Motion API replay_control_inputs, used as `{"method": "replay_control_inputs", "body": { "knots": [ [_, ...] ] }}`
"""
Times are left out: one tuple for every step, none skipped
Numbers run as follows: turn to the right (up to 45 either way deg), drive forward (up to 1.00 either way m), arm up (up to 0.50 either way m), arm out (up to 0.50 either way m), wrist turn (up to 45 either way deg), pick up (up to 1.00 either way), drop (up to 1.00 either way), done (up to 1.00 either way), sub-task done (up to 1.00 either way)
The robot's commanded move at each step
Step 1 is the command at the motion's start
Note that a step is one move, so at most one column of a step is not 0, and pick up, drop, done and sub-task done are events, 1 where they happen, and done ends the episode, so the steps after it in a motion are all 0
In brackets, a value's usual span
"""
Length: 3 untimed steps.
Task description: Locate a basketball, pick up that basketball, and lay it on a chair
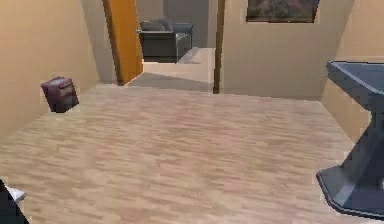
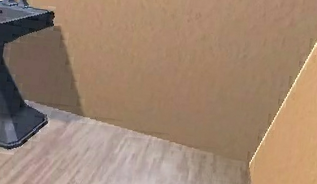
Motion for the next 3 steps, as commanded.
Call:
{"method": "replay_control_inputs", "body": {
  "knots": [
    [-3.0,0.0,0.0,0.0,0.0,0.0,0.0,0.0,0.0],
    [0.0,1.0,0.0,0.0,0.0,0.0,0.0,0.0,0.0],
    [0.0,1.0,0.0,0.0,0.0,0.0,0.0,0.0,0.0]
  ]
}}
